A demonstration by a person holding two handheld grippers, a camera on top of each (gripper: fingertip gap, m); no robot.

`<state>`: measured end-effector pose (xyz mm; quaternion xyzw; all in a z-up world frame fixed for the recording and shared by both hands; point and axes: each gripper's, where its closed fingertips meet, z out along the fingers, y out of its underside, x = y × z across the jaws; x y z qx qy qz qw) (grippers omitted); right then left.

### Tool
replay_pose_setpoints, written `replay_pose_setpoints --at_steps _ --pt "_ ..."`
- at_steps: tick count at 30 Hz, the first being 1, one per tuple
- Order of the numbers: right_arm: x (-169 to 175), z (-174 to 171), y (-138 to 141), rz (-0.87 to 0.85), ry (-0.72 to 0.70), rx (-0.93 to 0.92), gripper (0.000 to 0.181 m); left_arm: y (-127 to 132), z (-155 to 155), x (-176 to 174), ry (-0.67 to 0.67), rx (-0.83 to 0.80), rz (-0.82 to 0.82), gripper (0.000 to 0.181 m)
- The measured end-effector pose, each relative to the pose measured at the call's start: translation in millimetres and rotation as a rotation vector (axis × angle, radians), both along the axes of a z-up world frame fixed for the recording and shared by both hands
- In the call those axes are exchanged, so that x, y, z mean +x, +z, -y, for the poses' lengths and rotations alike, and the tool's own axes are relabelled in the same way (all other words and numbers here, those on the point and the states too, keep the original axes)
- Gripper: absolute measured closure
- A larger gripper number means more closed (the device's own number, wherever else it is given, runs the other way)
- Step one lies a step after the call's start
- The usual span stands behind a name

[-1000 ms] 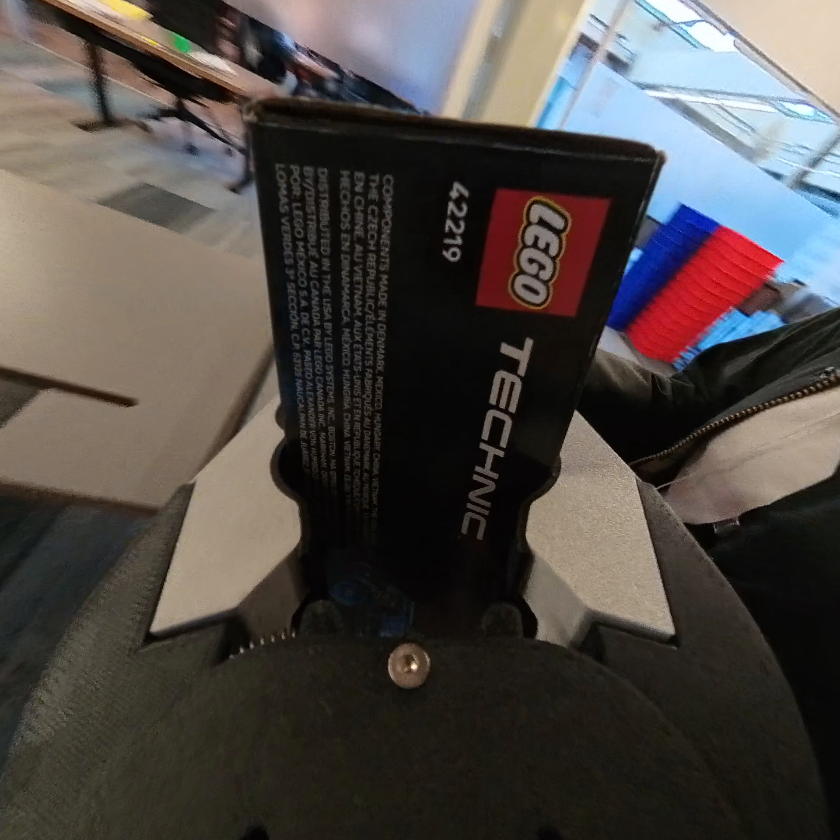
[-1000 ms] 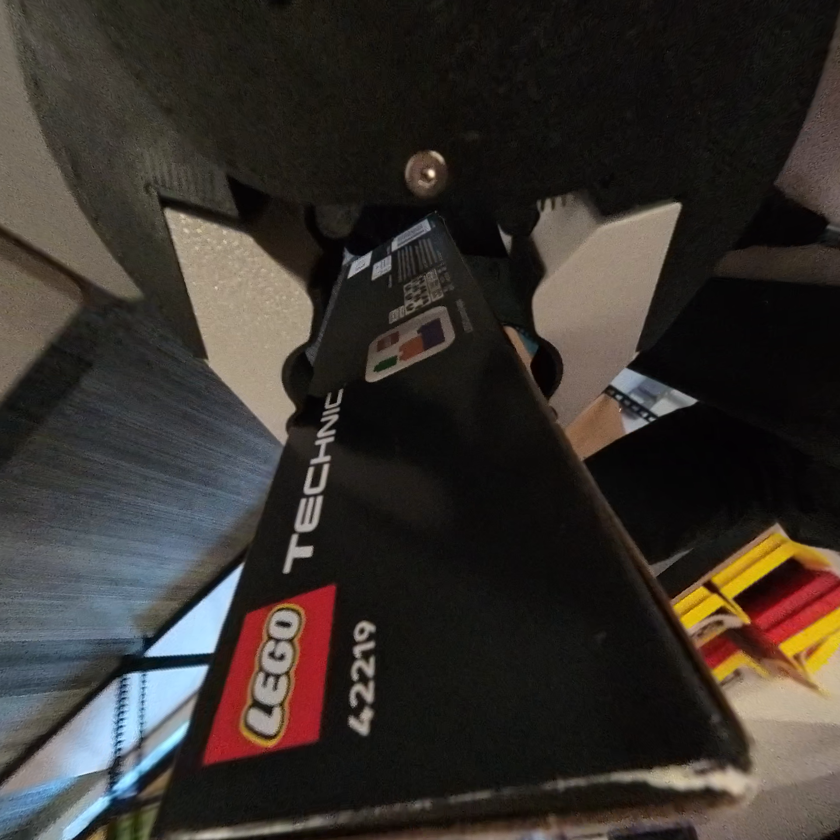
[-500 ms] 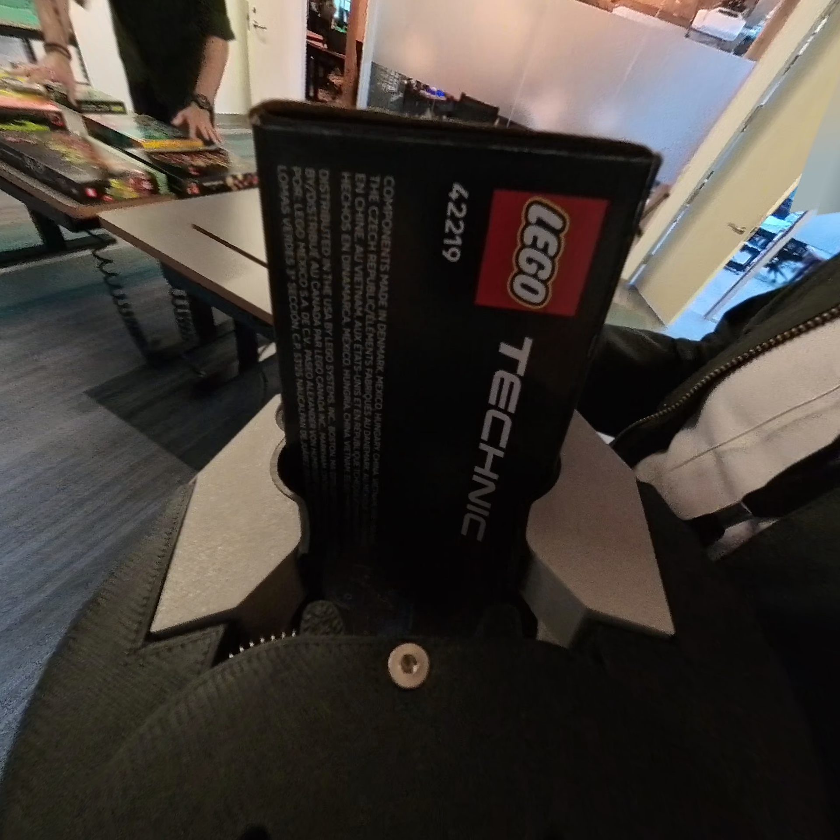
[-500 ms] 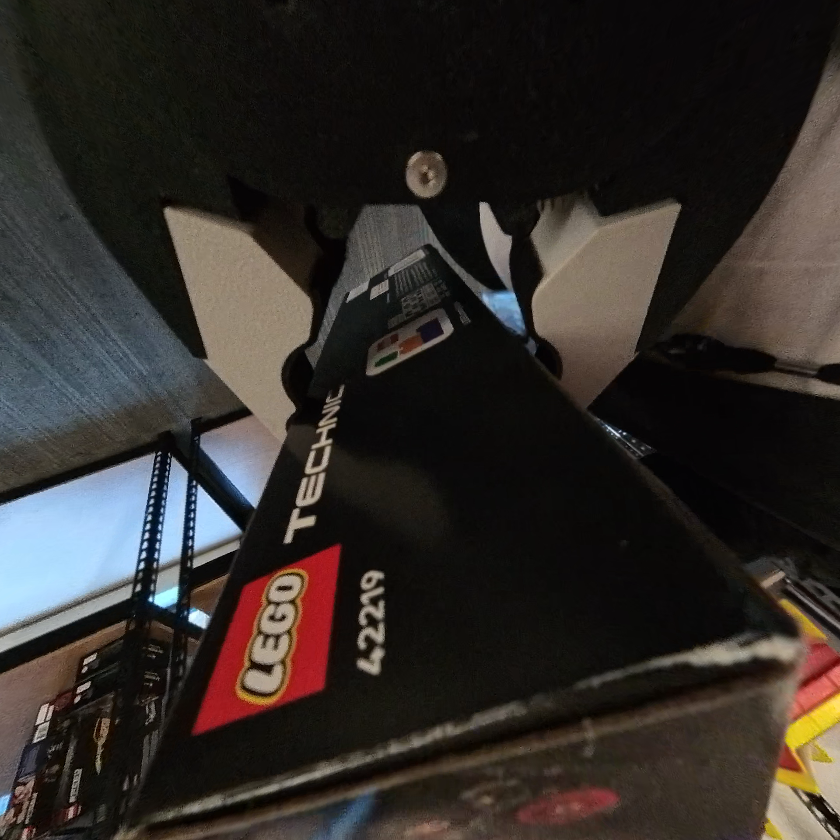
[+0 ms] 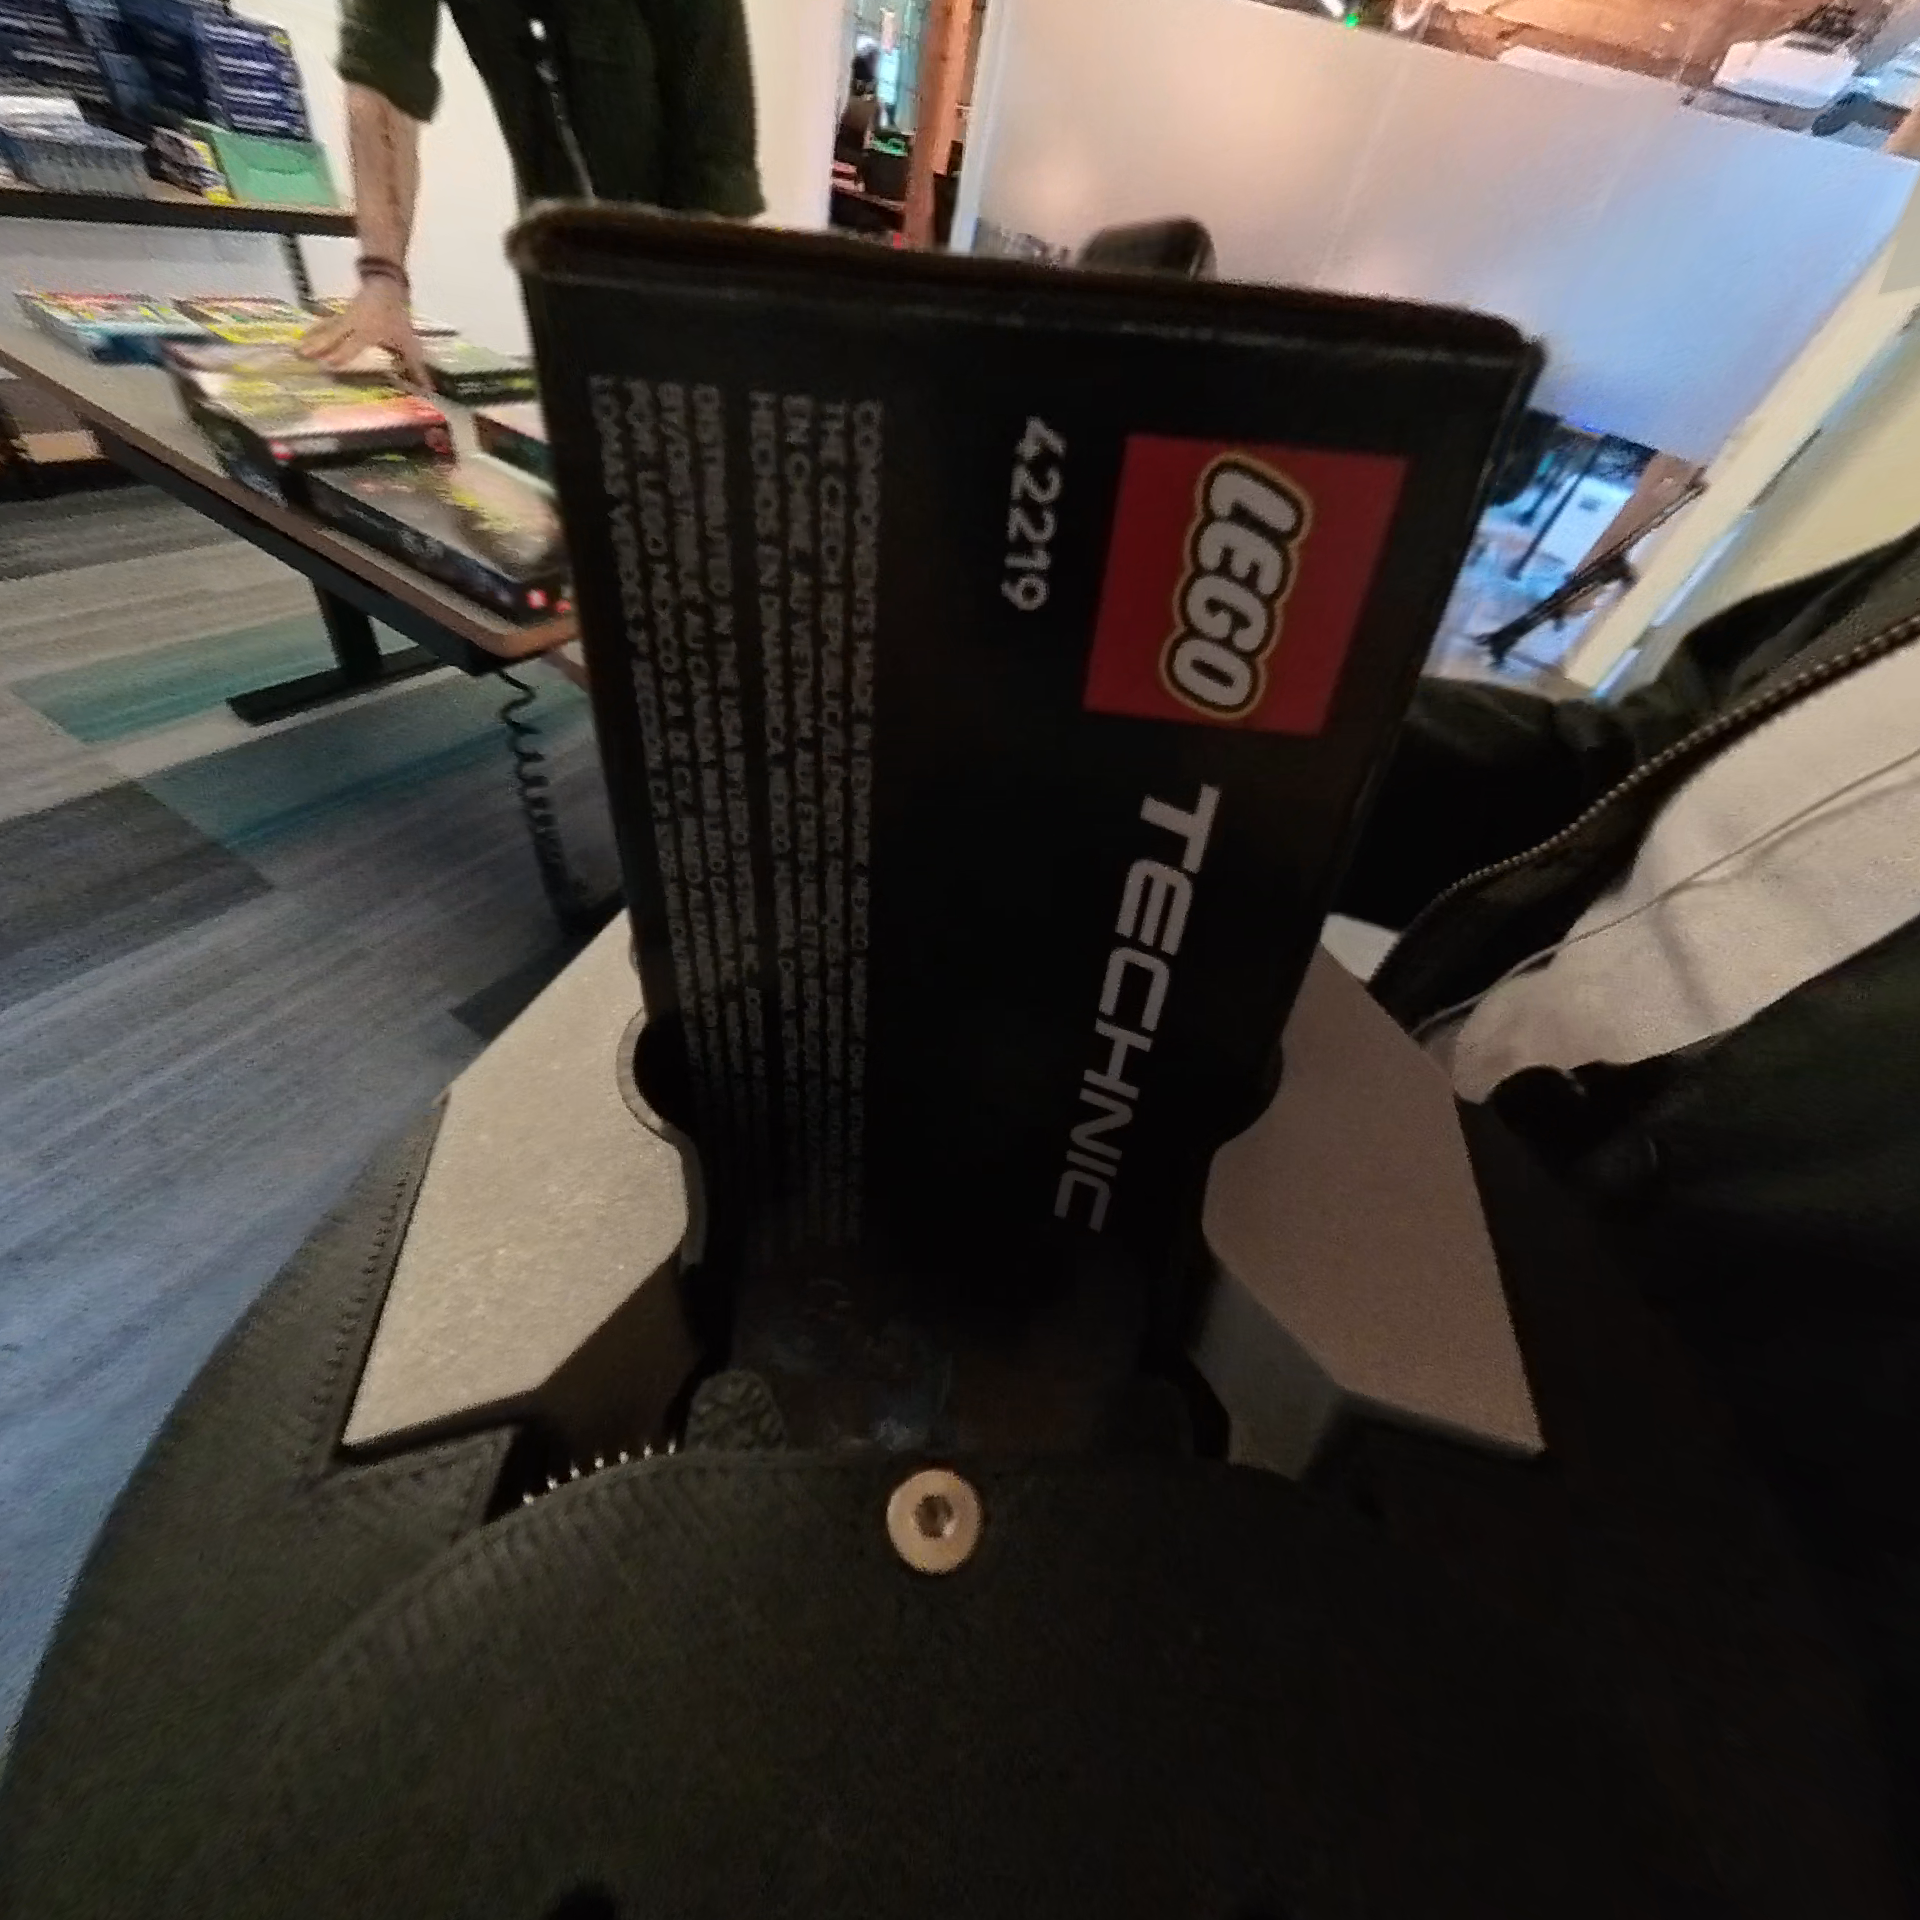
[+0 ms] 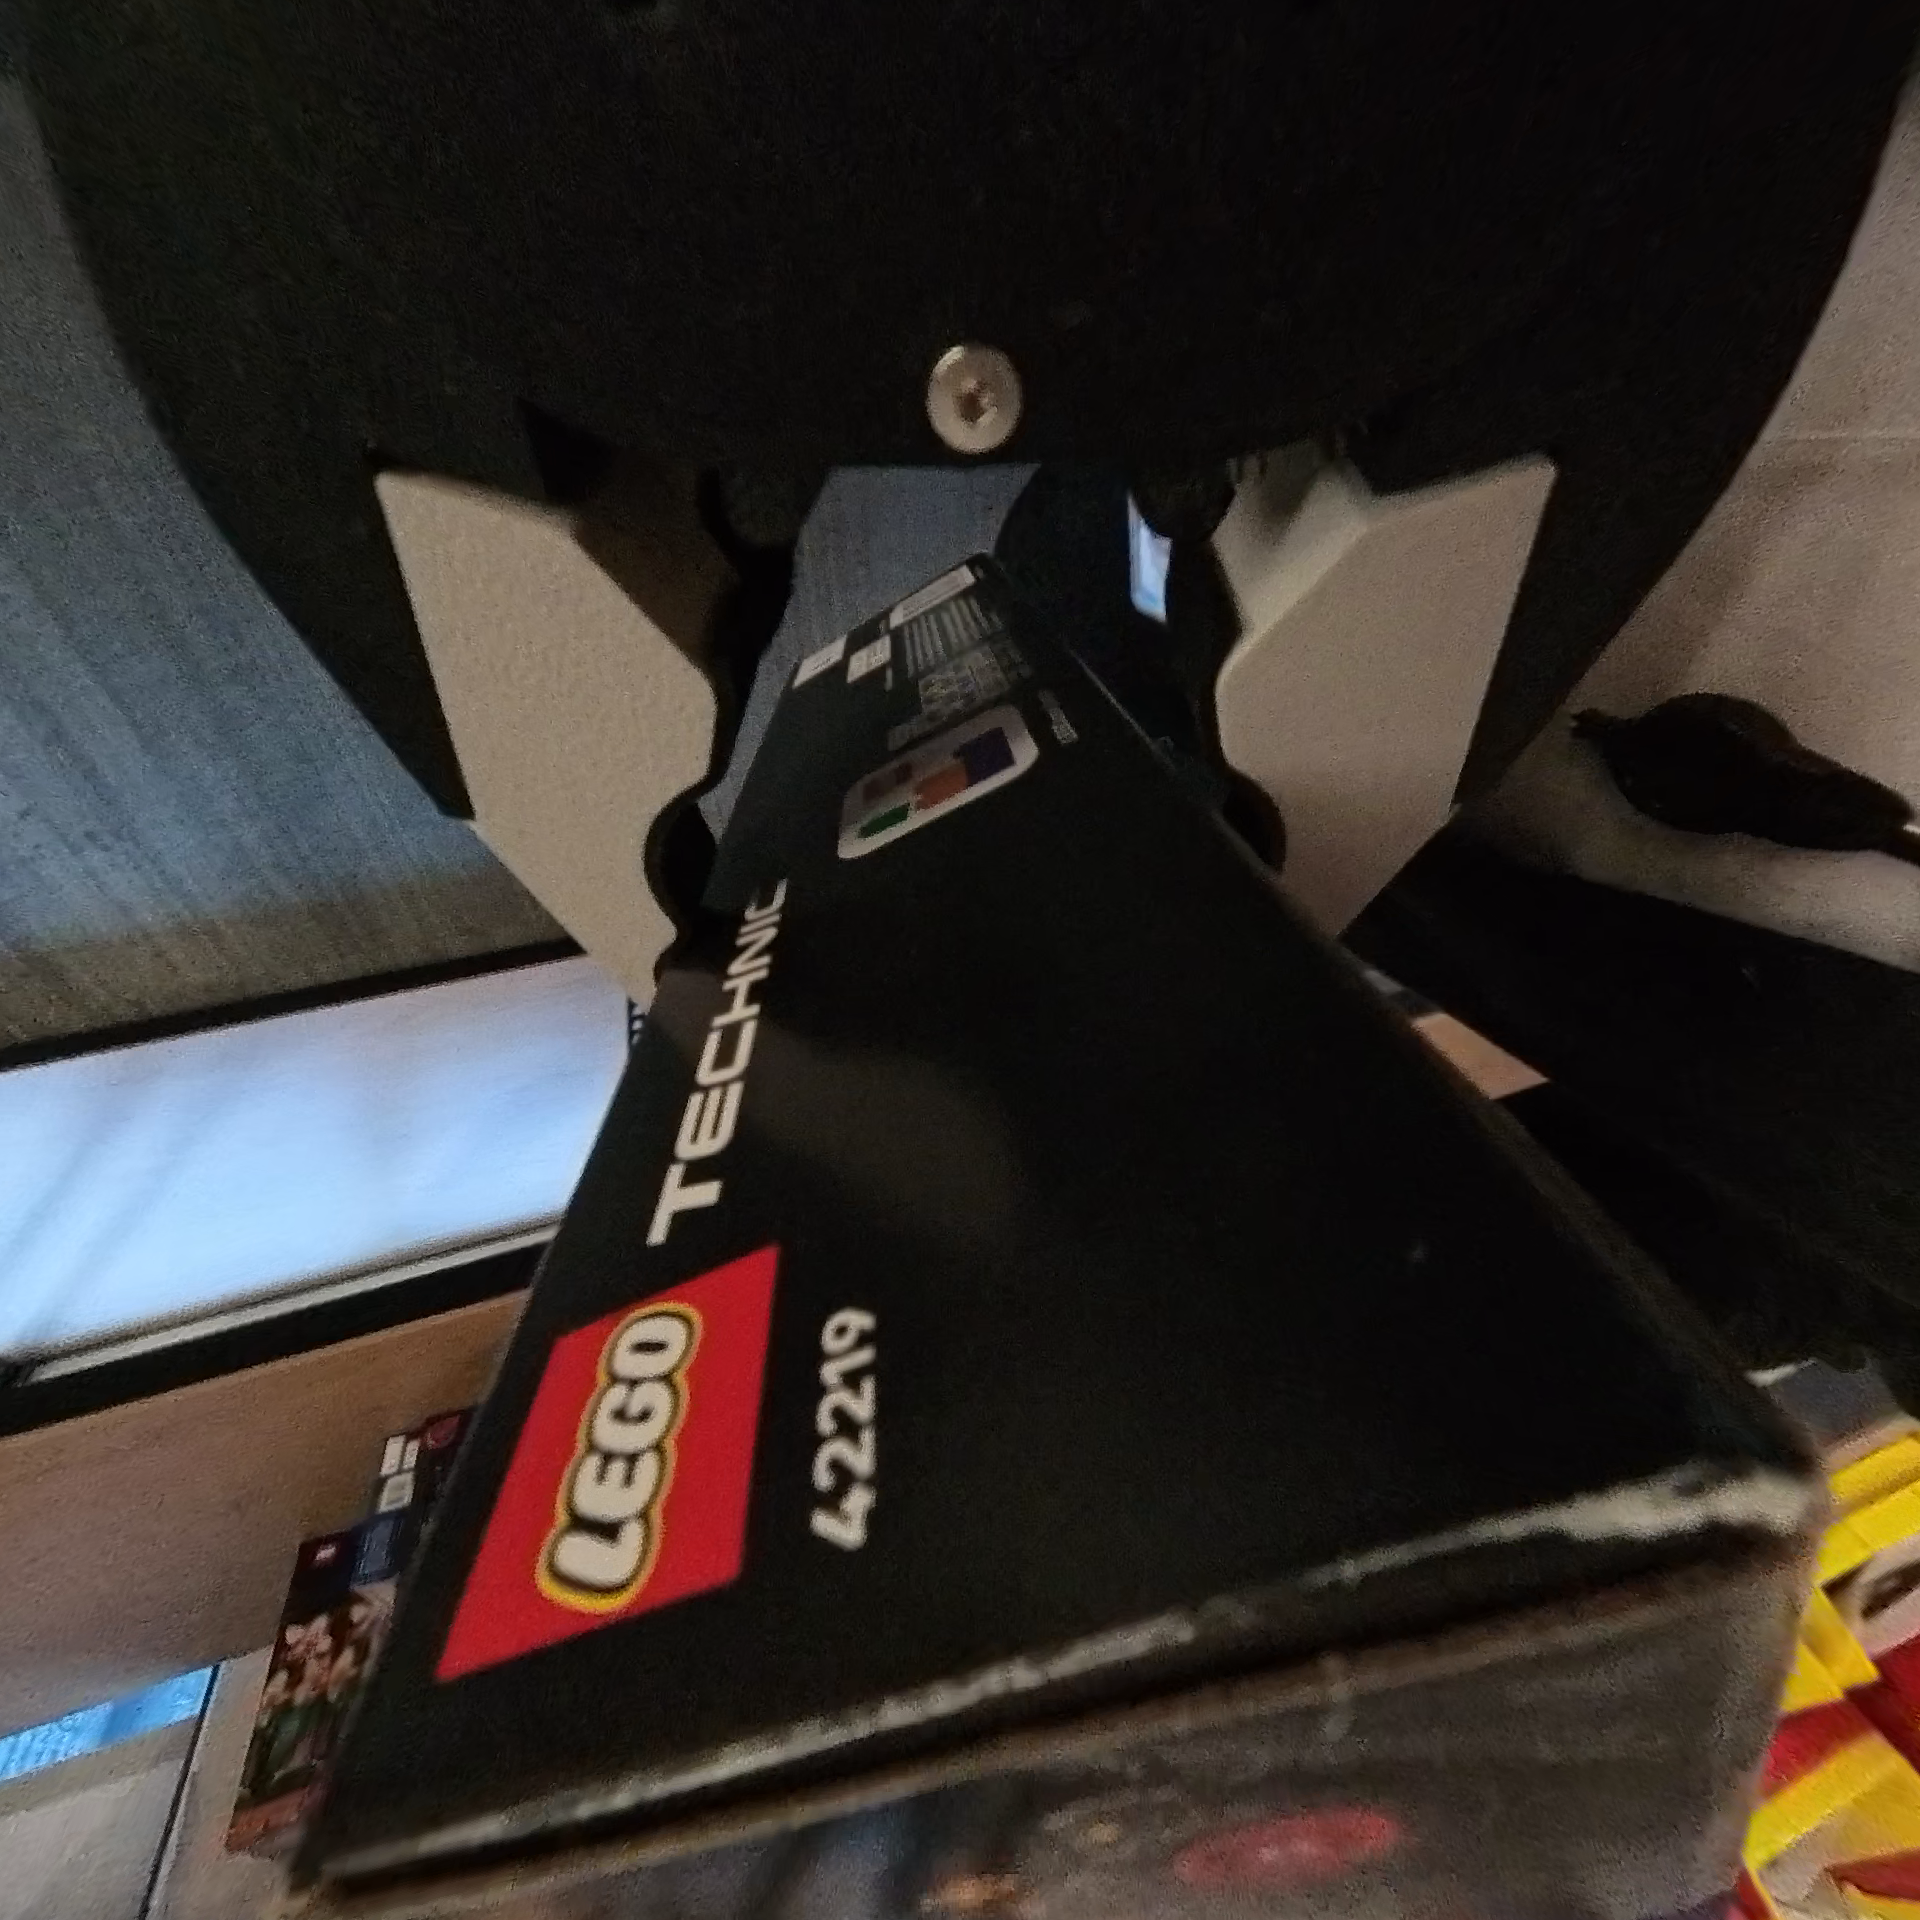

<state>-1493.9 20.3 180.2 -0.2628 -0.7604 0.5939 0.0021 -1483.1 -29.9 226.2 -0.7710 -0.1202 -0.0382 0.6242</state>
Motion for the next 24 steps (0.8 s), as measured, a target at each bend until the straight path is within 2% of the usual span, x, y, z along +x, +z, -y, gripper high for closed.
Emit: replay_pose_setpoints --at_steps 3,6,13,18,24 --pt "-78.4 -11.3 3.1 -0.015 0.085 0.058 0.082 -3.7 -9.3 -71.1 0.053 -0.037 -0.031 0.076" --pt "-153.4 -9.0 1.3 -0.023 0.174 0.075 0.082 -5.1 -8.1 -141.9 0.141 -0.007 -0.031 0.076" --pt "-341.2 17.7 -39.3 -0.063 0.314 0.089 0.081 -52.8 16.8 -317.6 0.242 -0.115 -0.071 0.076" --pt "-475.5 39.3 -57.1 -0.005 0.368 0.070 0.081 -55.7 33.9 -456.0 0.315 -0.075 -0.030 0.076" --pt "-623.0 48.1 -77.0 0.031 0.460 0.044 0.083 -75.8 42.2 -601.7 0.408 -0.083 0.024 0.076"
